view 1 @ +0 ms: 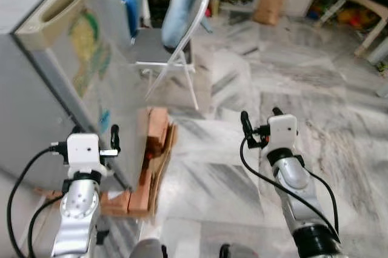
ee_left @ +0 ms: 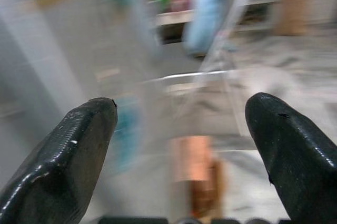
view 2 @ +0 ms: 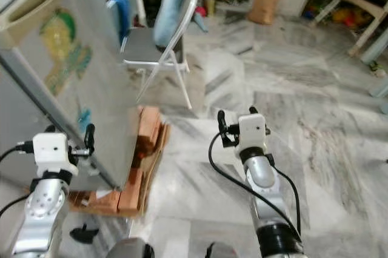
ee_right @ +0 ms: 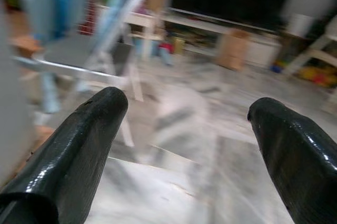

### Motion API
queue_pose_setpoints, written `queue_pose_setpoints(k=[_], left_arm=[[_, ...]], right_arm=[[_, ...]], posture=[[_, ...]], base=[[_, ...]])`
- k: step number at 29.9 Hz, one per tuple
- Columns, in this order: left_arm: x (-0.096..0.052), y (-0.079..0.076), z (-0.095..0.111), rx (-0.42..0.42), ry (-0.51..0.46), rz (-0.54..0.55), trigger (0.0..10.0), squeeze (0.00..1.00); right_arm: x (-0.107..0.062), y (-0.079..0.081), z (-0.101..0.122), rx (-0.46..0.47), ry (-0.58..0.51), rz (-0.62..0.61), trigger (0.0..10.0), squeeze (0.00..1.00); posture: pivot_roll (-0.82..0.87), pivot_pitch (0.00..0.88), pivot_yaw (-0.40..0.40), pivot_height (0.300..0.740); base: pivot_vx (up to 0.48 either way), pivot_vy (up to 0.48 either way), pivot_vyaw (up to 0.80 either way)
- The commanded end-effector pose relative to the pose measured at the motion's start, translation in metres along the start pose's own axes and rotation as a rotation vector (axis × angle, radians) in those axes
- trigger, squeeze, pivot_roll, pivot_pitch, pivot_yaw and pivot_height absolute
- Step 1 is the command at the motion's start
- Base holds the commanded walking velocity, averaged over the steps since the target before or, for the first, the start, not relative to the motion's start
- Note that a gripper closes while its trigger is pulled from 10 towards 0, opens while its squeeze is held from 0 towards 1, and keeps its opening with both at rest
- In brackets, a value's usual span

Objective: Restocking fridge

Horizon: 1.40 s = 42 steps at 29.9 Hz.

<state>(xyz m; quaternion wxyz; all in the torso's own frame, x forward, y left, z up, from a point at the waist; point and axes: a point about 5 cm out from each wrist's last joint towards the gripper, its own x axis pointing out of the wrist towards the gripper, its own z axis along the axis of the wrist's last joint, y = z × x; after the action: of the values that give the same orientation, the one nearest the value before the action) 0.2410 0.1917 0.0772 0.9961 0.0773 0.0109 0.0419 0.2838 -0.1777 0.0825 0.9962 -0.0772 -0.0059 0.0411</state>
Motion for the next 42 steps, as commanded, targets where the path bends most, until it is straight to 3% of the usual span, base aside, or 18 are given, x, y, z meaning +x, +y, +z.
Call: queue_pose_setpoints(k=[1,14,22,35,37,42], left_arm=[[0.000,0.001,0.000,0.006,-0.002,-0.010,10.0,0.00],[0.000,-0.002,0.004,0.011,-0.022,-0.004,10.0,0.00],[-0.002,0.007,0.001,0.029,-0.011,0.092,10.0,0.00],[0.022,0.023,0.006,0.079,-0.031,0.151,10.0,0.00],[0.033,0.034,0.011,0.108,-0.046,0.219,10.0,0.00],[0.037,0.041,0.014,0.104,-0.054,0.246,10.0,0.00]], right_arm=[[0.000,-0.002,0.003,0.001,-0.014,-0.005,10.0,0.00],[-0.001,0.000,0.001,0.003,-0.009,-0.005,10.0,0.00],[-0.002,0.000,0.001,0.000,-0.008,0.007,10.0,0.00],[-0.002,0.001,0.005,0.000,-0.015,0.023,10.0,0.00],[-0.006,0.004,0.009,-0.007,-0.025,0.076,10.0,0.00],[-0.010,0.007,0.012,-0.016,-0.043,0.128,10.0,0.00]], posture=[[0.11,0.058,0.006,0.740],[0.11,0.063,0.005,0.740],[0.10,0.066,0.002,0.740],[0.08,0.082,-0.006,0.740],[0.07,0.087,-0.007,0.740],[0.06,0.093,-0.008,0.740]], base=[[0.000,0.480,-0.62],[0.000,0.061,-0.08],[0.000,0.000,0.00],[0.000,0.000,0.00],[0.000,0.000,0.00],[0.000,0.000,0.48]])
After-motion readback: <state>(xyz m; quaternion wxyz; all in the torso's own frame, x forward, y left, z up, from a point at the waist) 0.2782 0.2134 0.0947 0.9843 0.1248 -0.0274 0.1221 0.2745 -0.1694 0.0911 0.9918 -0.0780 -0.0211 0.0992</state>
